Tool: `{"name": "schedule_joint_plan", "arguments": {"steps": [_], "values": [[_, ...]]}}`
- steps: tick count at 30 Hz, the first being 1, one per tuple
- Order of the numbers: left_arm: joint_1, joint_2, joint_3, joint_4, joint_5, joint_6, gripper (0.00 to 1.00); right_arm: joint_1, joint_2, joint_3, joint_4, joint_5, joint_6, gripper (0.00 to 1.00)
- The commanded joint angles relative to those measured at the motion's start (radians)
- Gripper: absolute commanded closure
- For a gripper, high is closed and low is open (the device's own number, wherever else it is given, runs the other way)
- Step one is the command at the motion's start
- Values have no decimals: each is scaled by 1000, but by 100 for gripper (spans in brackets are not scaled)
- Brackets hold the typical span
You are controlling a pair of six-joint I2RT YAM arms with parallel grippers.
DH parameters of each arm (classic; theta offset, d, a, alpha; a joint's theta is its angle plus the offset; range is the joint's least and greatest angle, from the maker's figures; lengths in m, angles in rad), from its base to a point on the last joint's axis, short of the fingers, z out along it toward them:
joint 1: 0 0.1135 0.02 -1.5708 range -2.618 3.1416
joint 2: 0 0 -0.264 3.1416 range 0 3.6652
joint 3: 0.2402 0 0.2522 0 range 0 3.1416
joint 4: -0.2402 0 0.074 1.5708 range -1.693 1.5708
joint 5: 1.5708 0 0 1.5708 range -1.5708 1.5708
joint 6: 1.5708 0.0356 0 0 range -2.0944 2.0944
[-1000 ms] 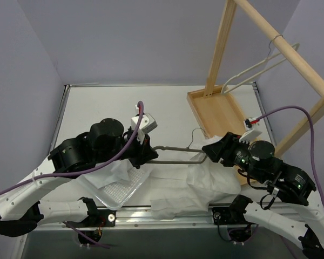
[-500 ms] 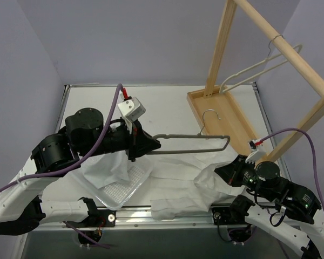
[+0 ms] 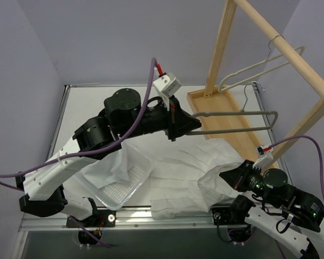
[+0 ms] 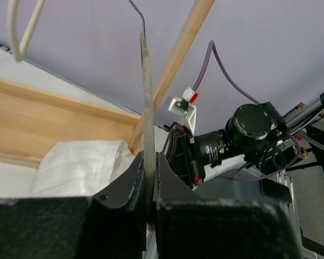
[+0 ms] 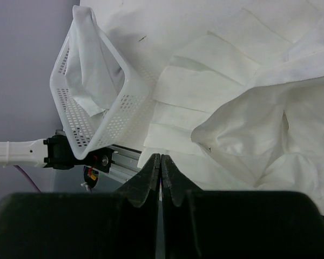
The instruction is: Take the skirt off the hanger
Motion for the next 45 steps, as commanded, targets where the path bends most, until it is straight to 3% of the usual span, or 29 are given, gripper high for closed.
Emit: {"name": "schedule_joint_plan", "arguments": {"steps": [1, 10, 15, 33, 38, 42, 45], "values": [[-64, 85, 146, 131, -97, 19, 98, -8, 29, 36, 3, 20, 4, 100], [-116, 352, 501, 71, -256, 68, 98, -18, 7, 16, 27, 4, 32, 100], [-179, 479, 672, -4, -426, 141, 98, -32, 20, 45, 23, 6, 27, 100], [-249, 579, 707, 4, -560, 292, 98, -71, -2, 83, -34, -9, 7, 100], [-343, 529, 661, 97, -768, 404, 98, -72, -3, 82, -33, -12, 6, 100], [-429, 499, 570, 264, -957, 623, 98, -74, -2, 69, -16, -20, 6, 100], [-456, 509, 575, 324, -1008, 680, 98, -78, 1, 66, -7, -28, 6, 100]]}}
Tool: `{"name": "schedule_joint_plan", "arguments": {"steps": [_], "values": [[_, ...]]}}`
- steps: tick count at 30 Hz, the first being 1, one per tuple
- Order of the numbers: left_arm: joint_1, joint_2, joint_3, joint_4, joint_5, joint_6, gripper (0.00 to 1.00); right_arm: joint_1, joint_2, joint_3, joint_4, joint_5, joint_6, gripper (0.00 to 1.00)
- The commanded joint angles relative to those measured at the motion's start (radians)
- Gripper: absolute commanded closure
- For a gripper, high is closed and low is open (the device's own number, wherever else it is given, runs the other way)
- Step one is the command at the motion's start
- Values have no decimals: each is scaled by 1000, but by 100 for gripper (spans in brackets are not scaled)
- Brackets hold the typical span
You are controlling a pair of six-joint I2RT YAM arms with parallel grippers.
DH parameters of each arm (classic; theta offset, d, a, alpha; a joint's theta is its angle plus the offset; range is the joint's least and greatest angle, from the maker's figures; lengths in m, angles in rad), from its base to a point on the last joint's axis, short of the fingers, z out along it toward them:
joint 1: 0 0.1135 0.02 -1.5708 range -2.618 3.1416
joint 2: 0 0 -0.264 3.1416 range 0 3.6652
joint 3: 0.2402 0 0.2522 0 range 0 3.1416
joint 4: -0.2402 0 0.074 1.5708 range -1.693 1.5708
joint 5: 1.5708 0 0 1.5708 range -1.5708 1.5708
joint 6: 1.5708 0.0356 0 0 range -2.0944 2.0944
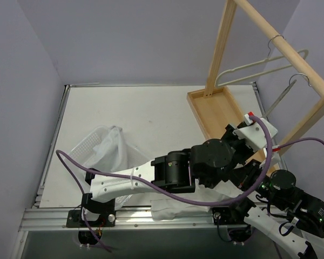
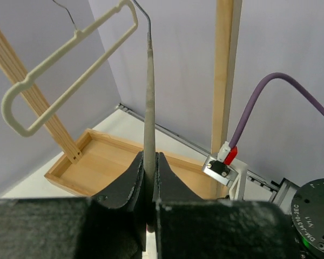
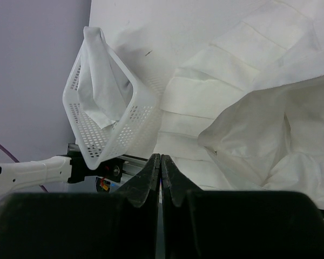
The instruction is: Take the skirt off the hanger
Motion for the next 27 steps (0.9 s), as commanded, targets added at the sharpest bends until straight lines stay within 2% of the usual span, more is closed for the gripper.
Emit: {"name": "schedule_joint_plan", "arguments": {"steps": [1, 6, 9, 13, 15, 27], "values": [[-23, -59, 11, 205, -157, 154, 98, -12, 4, 4, 16, -15, -18, 100], [-37, -1, 56, 313, -268, 261, 98, -25, -2, 11, 7, -22, -23, 100], [-37, 68, 117, 437, -346, 349, 98, -34, -12, 17, -4, -27, -25, 100], [-37, 188, 239, 503, -409, 427, 98, -43, -18, 40, -23, -30, -31, 100], [-37, 209, 284, 515, -404, 429, 98, -48, -19, 49, -36, -29, -32, 100], [-42, 245, 293, 503, -328, 314, 98, -69, -48, 57, -66, -30, -44, 100]]}}
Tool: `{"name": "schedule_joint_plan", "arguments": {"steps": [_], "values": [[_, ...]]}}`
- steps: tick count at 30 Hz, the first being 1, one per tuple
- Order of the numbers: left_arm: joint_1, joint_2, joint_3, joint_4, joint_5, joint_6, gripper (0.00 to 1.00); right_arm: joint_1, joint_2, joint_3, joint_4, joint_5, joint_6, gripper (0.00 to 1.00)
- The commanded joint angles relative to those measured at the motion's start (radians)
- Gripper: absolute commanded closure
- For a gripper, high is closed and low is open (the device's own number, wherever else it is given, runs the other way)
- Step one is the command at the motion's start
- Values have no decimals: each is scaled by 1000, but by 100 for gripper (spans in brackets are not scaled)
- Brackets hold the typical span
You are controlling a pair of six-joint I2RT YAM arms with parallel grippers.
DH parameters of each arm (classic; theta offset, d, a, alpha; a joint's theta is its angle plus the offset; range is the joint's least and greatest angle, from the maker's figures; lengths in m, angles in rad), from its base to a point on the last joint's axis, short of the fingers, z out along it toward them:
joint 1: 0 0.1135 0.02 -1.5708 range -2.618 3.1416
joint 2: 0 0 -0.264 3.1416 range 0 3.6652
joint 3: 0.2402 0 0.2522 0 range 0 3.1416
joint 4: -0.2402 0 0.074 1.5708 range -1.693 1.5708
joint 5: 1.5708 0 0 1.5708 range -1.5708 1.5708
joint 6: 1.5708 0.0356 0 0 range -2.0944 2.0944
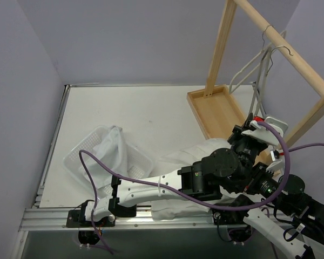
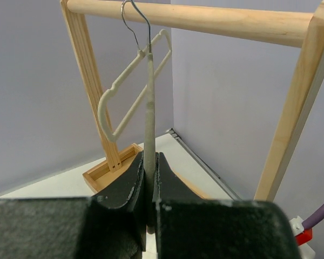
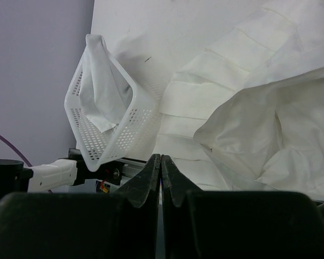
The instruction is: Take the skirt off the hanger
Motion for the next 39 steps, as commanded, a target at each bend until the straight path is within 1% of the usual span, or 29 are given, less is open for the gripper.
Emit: {"name": "schedule_joint_plan", "arguments": {"steps": [1, 4, 6, 9, 16, 18, 21, 26, 34, 39], "values": [[-3, -7, 68, 77, 16, -21, 98, -11, -20, 5, -10, -7, -16, 100], [-3, 17, 88, 102, -12, -20, 98, -15, -28, -11, 3, -12, -14, 100], [-4, 25, 87, 99, -9, -53, 98, -18, -25, -15, 15, -16, -14, 100], [-9, 39, 87, 79, 26, -104, 98, -25, -17, -11, 15, -23, -22, 100], [-16, 68, 102, 61, 132, -151, 98, -39, -28, 11, -14, -23, -31, 100], [-15, 68, 104, 51, 201, -168, 98, -41, -32, 14, -20, -17, -28, 100], [-15, 74, 111, 36, 224, -197, 98, -42, -34, 20, -19, -20, -25, 100], [-15, 89, 114, 5, 232, -225, 98, -57, -26, 34, -14, -23, -31, 100], [-18, 103, 107, -36, 223, -230, 98, -76, -29, 42, -25, -23, -36, 100], [-30, 94, 62, -31, 163, -156, 98, -79, -34, 37, -28, -23, -36, 100]]}}
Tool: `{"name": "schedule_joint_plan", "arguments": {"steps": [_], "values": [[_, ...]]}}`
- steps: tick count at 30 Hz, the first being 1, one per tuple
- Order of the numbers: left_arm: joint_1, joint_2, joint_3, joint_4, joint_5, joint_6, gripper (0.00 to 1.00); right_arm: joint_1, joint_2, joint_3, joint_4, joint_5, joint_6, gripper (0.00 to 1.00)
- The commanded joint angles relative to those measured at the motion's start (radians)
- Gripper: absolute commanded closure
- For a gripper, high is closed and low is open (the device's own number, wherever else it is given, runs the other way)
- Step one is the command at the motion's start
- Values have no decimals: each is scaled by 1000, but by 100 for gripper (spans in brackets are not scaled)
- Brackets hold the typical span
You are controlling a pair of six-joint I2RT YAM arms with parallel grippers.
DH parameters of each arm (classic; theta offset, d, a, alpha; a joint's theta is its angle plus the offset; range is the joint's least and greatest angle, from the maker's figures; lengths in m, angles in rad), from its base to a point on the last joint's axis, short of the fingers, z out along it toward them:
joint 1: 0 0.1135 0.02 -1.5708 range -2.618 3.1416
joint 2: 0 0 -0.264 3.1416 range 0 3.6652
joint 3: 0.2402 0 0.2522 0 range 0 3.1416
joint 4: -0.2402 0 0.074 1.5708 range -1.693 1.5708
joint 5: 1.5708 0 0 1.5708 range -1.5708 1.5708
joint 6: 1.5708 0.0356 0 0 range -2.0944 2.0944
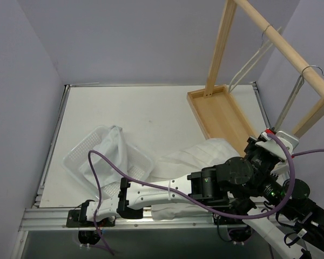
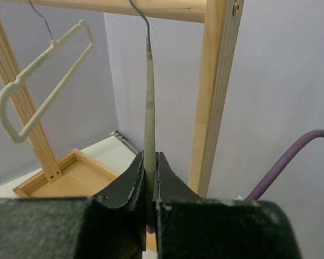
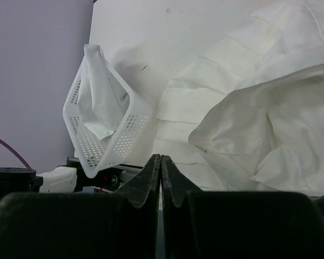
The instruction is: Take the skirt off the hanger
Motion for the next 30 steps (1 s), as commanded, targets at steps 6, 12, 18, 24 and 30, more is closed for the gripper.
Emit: {"name": "schedule_joint_plan", "arguments": {"steps": [6, 12, 18, 24, 30], "values": [[-49, 13, -39, 116, -123, 218, 98, -12, -10, -3, 17, -39, -8, 100], [-54, -30, -129, 147, -148, 229, 98, -15, -14, 2, 7, -36, -11, 100], [-66, -134, -255, 62, -64, 156, 63, -15, -23, 17, -22, -19, -8, 100], [-67, -278, -344, -151, 82, -6, 19, -15, -26, 42, -52, 21, -7, 78], [-67, -516, -598, -116, 90, -7, 6, -16, -18, 71, -82, 28, -8, 60]]}}
